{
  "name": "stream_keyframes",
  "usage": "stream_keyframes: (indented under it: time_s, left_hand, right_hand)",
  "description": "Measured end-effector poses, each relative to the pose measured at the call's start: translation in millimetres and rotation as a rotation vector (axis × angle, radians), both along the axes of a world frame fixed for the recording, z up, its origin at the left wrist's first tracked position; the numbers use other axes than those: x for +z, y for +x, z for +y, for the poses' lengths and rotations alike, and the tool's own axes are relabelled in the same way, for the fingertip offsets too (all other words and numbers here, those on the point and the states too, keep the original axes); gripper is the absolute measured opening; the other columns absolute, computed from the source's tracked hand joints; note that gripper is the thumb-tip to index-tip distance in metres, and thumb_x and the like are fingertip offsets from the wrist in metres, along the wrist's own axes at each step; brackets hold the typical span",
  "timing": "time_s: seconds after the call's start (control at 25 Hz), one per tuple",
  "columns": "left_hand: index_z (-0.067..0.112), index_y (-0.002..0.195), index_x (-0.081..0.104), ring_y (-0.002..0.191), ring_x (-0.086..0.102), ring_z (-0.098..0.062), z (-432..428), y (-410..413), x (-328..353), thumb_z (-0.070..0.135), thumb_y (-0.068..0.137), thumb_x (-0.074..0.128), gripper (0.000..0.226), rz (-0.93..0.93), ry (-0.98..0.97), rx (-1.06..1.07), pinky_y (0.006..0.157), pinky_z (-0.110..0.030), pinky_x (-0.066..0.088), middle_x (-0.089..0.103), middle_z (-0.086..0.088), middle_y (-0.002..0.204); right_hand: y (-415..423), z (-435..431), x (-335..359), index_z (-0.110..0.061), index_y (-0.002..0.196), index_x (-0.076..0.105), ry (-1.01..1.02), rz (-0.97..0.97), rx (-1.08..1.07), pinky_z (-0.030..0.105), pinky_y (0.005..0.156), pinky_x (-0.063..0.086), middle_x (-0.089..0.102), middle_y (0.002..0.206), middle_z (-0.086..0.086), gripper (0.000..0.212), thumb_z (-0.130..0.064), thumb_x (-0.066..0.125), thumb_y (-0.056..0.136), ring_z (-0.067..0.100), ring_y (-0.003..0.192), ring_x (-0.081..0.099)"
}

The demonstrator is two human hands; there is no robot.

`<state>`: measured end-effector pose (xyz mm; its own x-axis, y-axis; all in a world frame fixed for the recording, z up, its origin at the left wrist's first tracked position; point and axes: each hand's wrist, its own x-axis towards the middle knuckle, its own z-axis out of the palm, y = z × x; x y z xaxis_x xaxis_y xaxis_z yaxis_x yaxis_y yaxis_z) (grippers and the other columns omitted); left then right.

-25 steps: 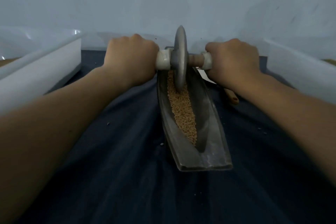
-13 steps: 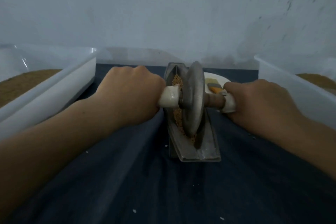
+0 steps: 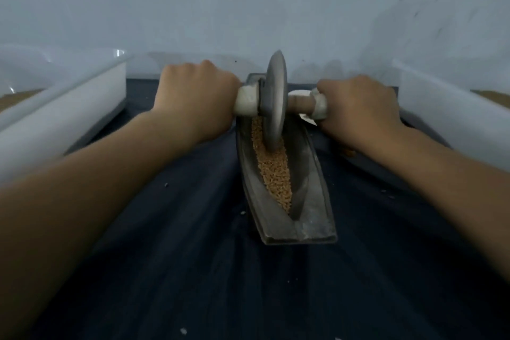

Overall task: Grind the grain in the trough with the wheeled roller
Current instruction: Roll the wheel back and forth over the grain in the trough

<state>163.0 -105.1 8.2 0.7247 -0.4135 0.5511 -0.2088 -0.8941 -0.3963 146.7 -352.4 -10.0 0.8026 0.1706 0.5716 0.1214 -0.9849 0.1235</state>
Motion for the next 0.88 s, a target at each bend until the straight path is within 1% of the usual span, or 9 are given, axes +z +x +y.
stream_keyframes:
  time_s: [0.08, 0.16, 0.24, 0.36, 0.44, 0.52, 0.6, 0.72, 0.88]
  left_hand:
    - [0.025, 0.080, 0.059, 0.056, 0.052, -0.029, 7, -28, -3, 0.034, 0.082, 0.062, 0.010, 0.009, 0.004, -0.029, 0.052, -0.028, 0.028, 0.045, -0.003, 0.065]
    - [0.028, 0.073, 0.050, 0.045, 0.028, -0.017, 15, -54, -2, 0.039, 0.082, 0.061, 0.018, 0.031, -0.004, -0.038, 0.047, -0.024, 0.016, 0.033, 0.004, 0.058]
    - [0.030, 0.068, 0.042, 0.045, 0.018, -0.012, 23, -71, -2, 0.044, 0.079, 0.059, 0.025, 0.059, -0.015, -0.044, 0.046, -0.023, 0.011, 0.029, 0.008, 0.057]
    - [0.030, 0.066, 0.043, 0.045, 0.023, -0.011, 25, -67, -4, 0.046, 0.077, 0.057, 0.025, 0.088, -0.034, -0.042, 0.046, -0.022, 0.015, 0.034, 0.009, 0.058]
    - [0.030, 0.073, 0.053, 0.048, 0.028, -0.013, 23, -46, -10, 0.048, 0.080, 0.057, 0.020, 0.115, -0.075, -0.021, 0.049, -0.025, 0.023, 0.038, 0.008, 0.062]
    - [0.029, 0.082, 0.062, 0.052, 0.035, -0.017, 17, -20, -13, 0.047, 0.083, 0.058, 0.018, 0.128, -0.089, 0.008, 0.051, -0.028, 0.026, 0.037, 0.005, 0.065]
    - [0.026, 0.087, 0.066, 0.058, 0.044, -0.025, 9, 4, -10, 0.042, 0.084, 0.058, 0.018, 0.093, -0.088, 0.030, 0.053, -0.029, 0.029, 0.035, 0.002, 0.066]
    - [0.020, 0.090, 0.066, 0.062, 0.043, -0.027, 1, 19, -2, 0.035, 0.083, 0.058, 0.018, 0.098, -0.100, 0.056, 0.059, -0.035, 0.034, 0.035, -0.001, 0.067]
    - [0.024, 0.083, 0.061, 0.062, 0.051, -0.029, 6, -11, -7, 0.039, 0.085, 0.059, 0.015, 0.099, -0.082, 0.020, 0.056, -0.033, 0.034, 0.035, 0.002, 0.066]
  right_hand:
    - [-31, 2, 5, -0.030, 0.072, 0.039, -0.042, 0.032, 0.000, 0.030, 0.052, 0.028, 0.042, 0.063, -0.005, 0.028, -0.036, 0.065, 0.082, 0.027, 0.064, 0.050]
    - [-62, 1, 11, -0.028, 0.074, 0.045, -0.094, 0.023, 0.008, 0.029, 0.050, 0.028, 0.047, 0.062, -0.003, 0.024, -0.035, 0.067, 0.079, 0.029, 0.059, 0.051]
    - [-84, -3, 17, -0.028, 0.071, 0.042, -0.131, -0.004, 0.025, 0.026, 0.047, 0.023, 0.044, 0.056, -0.003, 0.029, -0.036, 0.070, 0.075, 0.029, 0.051, 0.047]
    - [-84, -7, 20, -0.032, 0.068, 0.035, -0.146, 0.005, 0.028, 0.023, 0.047, 0.022, 0.036, 0.052, -0.006, 0.037, -0.036, 0.072, 0.071, 0.025, 0.045, 0.040]
    - [-60, -3, 17, -0.030, 0.070, 0.044, -0.162, -0.032, -0.006, 0.021, 0.048, 0.020, 0.033, 0.054, -0.007, 0.029, -0.035, 0.073, 0.071, 0.021, 0.046, 0.033]
    - [-25, 3, 11, -0.028, 0.077, 0.056, -0.158, -0.065, -0.047, 0.022, 0.049, 0.018, 0.036, 0.058, -0.005, 0.019, -0.036, 0.072, 0.075, 0.023, 0.054, 0.037]
    - [7, 7, 9, -0.027, 0.078, 0.055, -0.109, -0.063, -0.072, 0.024, 0.050, 0.019, 0.036, 0.060, -0.004, 0.015, -0.031, 0.069, 0.079, 0.024, 0.060, 0.039]
    - [26, 5, 6, -0.025, 0.074, 0.048, -0.071, -0.050, -0.071, 0.025, 0.050, 0.020, 0.037, 0.061, -0.004, 0.019, -0.022, 0.067, 0.077, 0.026, 0.062, 0.043]
    - [-4, 4, 9, -0.026, 0.081, 0.058, -0.108, -0.062, -0.024, 0.025, 0.049, 0.019, 0.039, 0.061, -0.006, 0.013, -0.033, 0.069, 0.080, 0.025, 0.060, 0.042]
